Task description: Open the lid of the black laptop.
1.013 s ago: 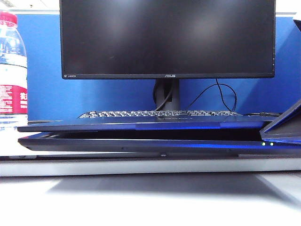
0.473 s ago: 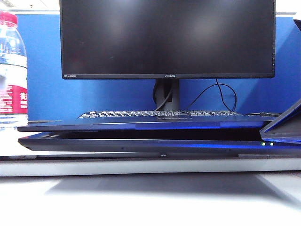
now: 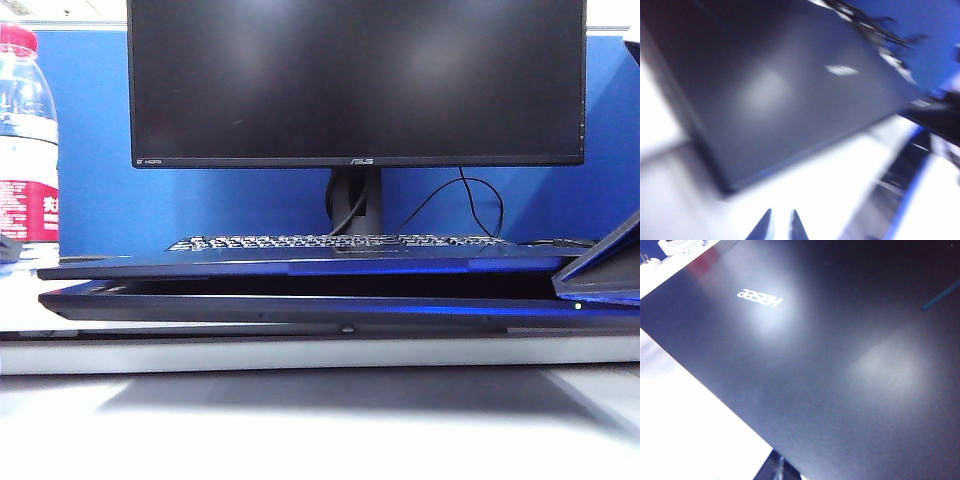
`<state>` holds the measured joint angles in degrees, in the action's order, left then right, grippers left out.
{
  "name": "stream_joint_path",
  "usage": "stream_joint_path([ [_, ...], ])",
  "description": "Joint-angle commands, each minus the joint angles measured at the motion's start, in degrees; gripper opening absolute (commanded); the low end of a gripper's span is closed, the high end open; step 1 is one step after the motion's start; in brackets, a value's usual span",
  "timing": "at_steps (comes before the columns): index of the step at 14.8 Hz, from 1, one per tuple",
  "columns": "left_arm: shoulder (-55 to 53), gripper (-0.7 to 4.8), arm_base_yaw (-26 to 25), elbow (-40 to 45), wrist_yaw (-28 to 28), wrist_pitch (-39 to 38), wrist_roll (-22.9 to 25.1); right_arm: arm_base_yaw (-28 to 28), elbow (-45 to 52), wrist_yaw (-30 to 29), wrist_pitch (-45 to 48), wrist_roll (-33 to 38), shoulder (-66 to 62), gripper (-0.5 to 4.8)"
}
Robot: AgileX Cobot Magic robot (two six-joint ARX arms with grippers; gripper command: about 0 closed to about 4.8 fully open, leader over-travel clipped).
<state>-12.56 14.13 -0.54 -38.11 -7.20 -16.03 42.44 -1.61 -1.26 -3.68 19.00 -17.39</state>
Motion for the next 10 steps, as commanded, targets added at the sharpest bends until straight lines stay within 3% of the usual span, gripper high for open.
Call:
stream_joint_path([
  [1, 0.0, 0.5, 0.0, 0.1, 2.1, -0.9, 0.8, -0.3, -0.8, 2.6, 5.7, -0.1, 0.3, -0.06],
  [6, -0.1, 0.52, 3.5, 0.1, 1.0, -0.9, 1.1, -0.3, -0.8, 2.6, 5.7, 0.2, 0.3, -0.06],
  [10, -0.4, 0.53, 4.0, 0.1, 5.8, -0.8, 2.5, -0.3, -0.8, 2.7, 6.0, 0.2, 0.3, -0.06],
])
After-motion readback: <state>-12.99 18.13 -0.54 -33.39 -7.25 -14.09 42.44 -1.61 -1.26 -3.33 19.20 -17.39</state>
